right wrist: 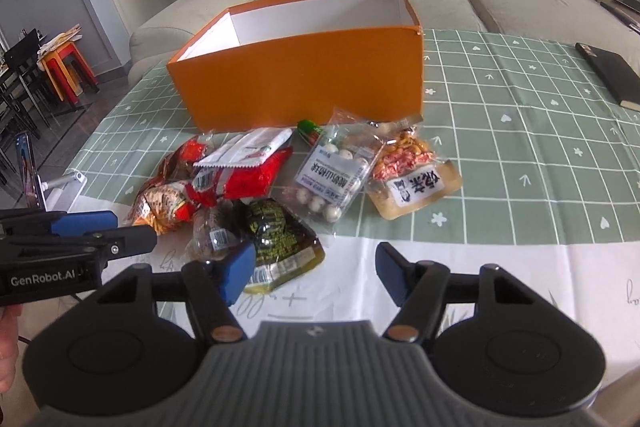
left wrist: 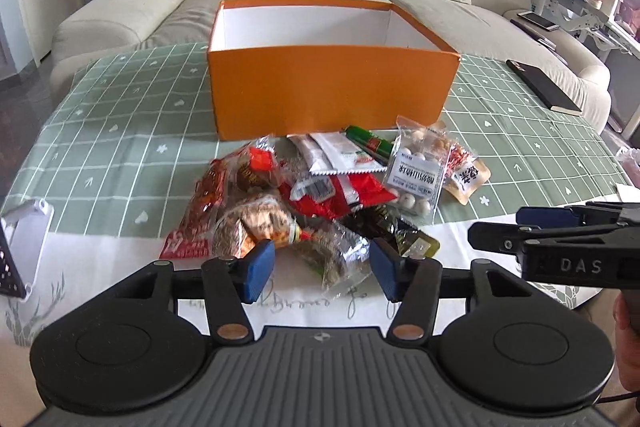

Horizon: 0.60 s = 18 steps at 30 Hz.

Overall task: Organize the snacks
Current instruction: 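Grasp the white sausage packs with left tool while right tool grasps candy-ball bag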

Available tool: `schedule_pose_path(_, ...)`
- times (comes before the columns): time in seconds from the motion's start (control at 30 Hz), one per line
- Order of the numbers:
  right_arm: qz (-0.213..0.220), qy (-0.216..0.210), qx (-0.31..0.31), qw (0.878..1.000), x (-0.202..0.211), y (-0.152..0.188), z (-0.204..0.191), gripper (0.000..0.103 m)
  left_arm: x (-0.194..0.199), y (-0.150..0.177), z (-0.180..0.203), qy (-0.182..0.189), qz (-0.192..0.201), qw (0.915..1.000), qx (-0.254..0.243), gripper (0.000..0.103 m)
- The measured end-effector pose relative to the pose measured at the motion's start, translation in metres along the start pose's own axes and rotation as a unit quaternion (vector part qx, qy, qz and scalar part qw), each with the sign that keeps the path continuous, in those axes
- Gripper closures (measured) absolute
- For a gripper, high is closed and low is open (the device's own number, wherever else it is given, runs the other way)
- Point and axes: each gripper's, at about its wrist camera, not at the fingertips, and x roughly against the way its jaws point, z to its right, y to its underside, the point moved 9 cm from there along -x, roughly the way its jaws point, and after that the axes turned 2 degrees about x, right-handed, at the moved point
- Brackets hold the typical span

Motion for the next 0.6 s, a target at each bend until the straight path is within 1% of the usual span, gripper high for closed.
schedule_pose_path(0.1,0.007,0.01,-0.005,1.0,-0.009,-0.011,0.007,0.038,-0.01,-0.012,0.003,0.0,-0.001,1.0,-0.006,0.034)
schedule_pose_path(0.17,0.007,0.014,-0.01,1.0,-0.017,-0.018,0.014,0.038,-0.017,-0.021,0.004,0.005,-0.001,1.0,-0.003,0.025)
schedule_pose_path(0.27,0.005,0.013,-0.021,1.0,-0.03,-0.028,0.022,0.038,-0.03,-0.038,0.007,0.012,0.001,0.9999,0.008,0.018)
schedule_pose_path(0.37,0.0,0.009,-0.026,1.0,-0.045,-0.035,0.025,0.04,-0.046,-0.054,0.008,0.017,-0.004,0.9994,0.029,0.015)
schedule_pose_path(0.47,-0.004,0.008,-0.033,0.999,-0.059,-0.042,0.028,0.04,-0.067,-0.066,0.009,0.011,-0.033,0.9986,0.039,0.015)
schedule_pose_path(0.53,-0.005,0.007,-0.036,0.999,-0.067,-0.046,0.029,0.04,-0.084,-0.069,0.01,-0.006,-0.066,0.9972,0.034,0.015)
schedule_pose_path(0.6,-0.008,0.008,-0.039,0.999,-0.074,-0.05,0.032,0.038,-0.096,-0.073,0.013,-0.009,-0.084,0.996,0.029,0.015)
